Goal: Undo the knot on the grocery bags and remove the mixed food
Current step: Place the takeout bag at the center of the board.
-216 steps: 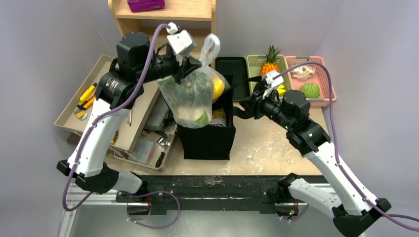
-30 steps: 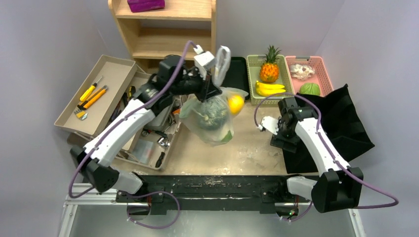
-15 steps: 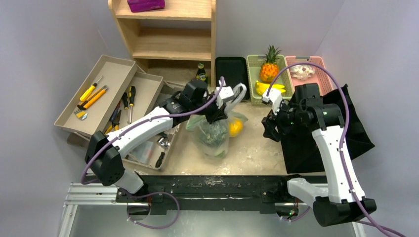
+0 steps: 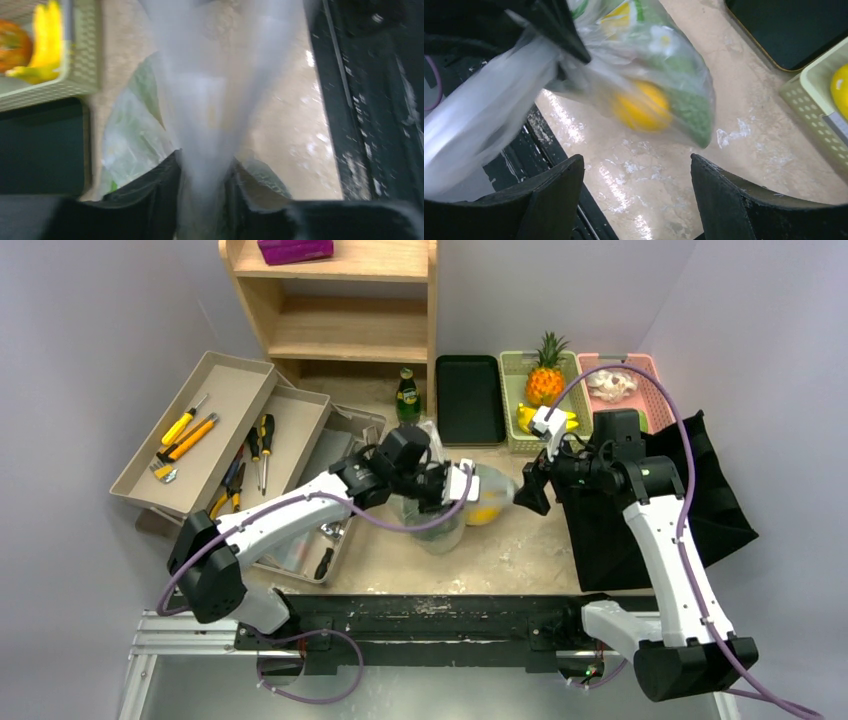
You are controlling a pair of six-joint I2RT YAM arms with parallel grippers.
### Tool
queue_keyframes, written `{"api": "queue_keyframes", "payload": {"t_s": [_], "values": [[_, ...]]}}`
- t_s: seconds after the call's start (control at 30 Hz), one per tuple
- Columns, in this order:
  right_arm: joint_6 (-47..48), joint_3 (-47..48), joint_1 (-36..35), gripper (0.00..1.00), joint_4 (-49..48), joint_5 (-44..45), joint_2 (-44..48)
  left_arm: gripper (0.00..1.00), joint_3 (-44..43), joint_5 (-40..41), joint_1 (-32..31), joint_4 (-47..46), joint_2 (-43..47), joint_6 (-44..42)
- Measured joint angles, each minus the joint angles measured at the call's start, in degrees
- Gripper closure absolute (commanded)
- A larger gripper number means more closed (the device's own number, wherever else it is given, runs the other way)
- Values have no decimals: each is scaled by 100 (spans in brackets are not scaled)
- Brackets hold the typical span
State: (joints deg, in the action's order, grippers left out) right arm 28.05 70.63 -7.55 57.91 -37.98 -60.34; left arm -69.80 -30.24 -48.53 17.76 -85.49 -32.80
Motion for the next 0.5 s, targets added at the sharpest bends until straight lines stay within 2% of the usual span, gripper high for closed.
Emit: {"api": "queue_keyframes", "payload": {"t_s": [0.13,0.2,0.37,0.5], "values": [[98,-315,0,25,-160,-199,-2,17,555,-254,-149,433,415,-745],[181,-354,-28,25,-199,-302,-4,9,787,-258,-146,610,723,-1038],[186,-435,-573,28,-584,-337,-9,6,1110,-203,-125,938,1233,-1346],[-17,-748,-1357,29,-1235,-177,-11,17,1305,-157,-125,1110,1775,-1381]]}}
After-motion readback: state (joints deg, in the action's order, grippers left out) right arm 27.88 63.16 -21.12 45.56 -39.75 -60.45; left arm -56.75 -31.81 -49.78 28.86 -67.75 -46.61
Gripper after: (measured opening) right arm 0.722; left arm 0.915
